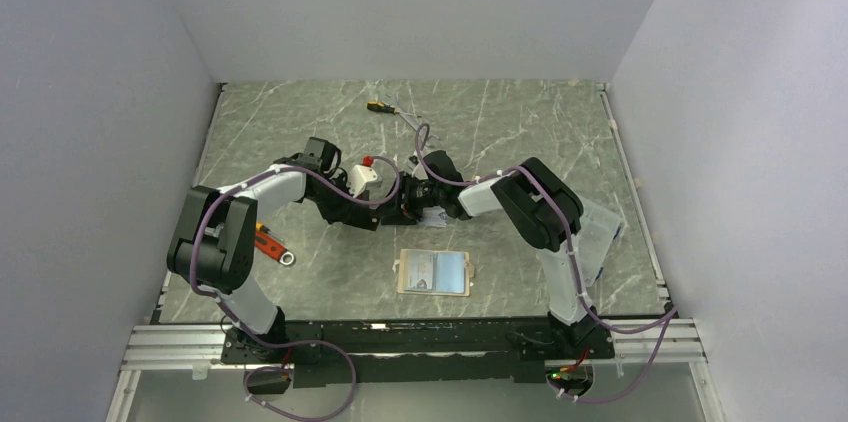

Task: Put the credit cards into the card holder
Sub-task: Pick up the credit card from the center of the board.

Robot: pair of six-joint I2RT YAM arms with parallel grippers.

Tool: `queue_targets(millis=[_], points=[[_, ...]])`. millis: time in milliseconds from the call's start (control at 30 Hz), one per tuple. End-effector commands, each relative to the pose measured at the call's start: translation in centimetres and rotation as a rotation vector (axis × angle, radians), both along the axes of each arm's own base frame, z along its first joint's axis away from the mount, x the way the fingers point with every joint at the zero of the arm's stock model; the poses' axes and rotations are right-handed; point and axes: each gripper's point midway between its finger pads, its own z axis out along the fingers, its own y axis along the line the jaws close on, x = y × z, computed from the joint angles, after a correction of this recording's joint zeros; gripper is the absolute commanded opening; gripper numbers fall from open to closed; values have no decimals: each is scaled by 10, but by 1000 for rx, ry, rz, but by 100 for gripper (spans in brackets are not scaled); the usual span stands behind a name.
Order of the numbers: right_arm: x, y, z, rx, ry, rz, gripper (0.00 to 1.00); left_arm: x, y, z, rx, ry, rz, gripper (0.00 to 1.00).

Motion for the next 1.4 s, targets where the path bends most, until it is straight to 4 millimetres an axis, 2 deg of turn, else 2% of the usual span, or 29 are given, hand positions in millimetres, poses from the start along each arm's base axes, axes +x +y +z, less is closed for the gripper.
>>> queue_targets(millis=[0, 567, 733, 800, 967, 1000, 1067, 1100, 1167, 1233, 1267, 1367], points=[[8, 10, 6, 26, -42, 8, 45, -1, 4, -11, 43, -4, -15, 0], [7, 18, 1, 50, -38, 23, 45, -3, 3, -11, 40, -15, -15, 0], [8, 23, 4, 80, -52, 28, 41, -4, 2, -11, 37, -13, -17, 0], [8, 25, 6, 95, -54, 30, 37, -4, 2, -11, 37, -13, -18, 0], [6, 29, 10, 118, -55, 42, 20, -4, 2, -11, 35, -11, -14, 0], [6, 29, 11, 122, -58, 42, 15, -4, 2, -11, 35, -10, -13, 0], [6, 29, 14, 129, -62, 40, 1, -5, 2, -11, 33, -5, -14, 0], [5, 28, 15, 131, -63, 41, 0, -6, 1, -10, 29, -1, -14, 0], [5, 26, 21, 138, -77, 43, 0, -6, 0, -2, 8, -1, -10, 0], [5, 23, 26, 135, -100, 50, 0, -2, -1, 15, -21, -17, 1, 1], [4, 20, 30, 126, -109, 60, 0, 0, -1, 26, -33, -31, 7, 5], [3, 11, 43, 86, -174, 95, 0, 9, 0, 73, -86, -99, 12, 28]])
